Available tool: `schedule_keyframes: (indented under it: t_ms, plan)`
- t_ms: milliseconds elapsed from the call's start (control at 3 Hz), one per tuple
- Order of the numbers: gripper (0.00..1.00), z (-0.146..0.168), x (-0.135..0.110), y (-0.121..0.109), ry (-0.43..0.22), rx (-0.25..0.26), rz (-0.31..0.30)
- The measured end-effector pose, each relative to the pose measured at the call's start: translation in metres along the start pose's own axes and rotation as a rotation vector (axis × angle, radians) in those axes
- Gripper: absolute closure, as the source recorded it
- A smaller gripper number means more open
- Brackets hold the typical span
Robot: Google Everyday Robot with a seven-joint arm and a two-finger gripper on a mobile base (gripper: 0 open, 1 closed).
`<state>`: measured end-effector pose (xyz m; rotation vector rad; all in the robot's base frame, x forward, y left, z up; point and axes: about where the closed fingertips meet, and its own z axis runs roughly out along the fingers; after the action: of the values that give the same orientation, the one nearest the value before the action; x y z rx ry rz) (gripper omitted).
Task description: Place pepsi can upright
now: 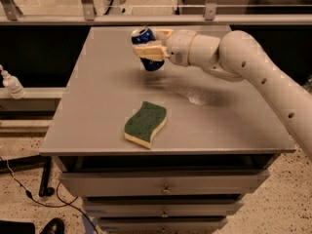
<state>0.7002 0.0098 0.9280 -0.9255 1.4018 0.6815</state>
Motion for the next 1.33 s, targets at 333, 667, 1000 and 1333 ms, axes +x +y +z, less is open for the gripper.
schedule_keyframes:
  t_ms: [333, 667, 1000, 1333]
  plan:
    - [1.00, -0.003, 0.002, 0.001, -0.021, -0.010, 0.024]
    - [1.00, -0.037, 0.002, -0.006, -0.041, 0.011, 0.040]
    - [1.00, -0.087, -0.002, -0.021, -0.037, 0.059, 0.025]
    - [1.00, -0.136, -0.002, -0.033, -0.028, 0.104, 0.029]
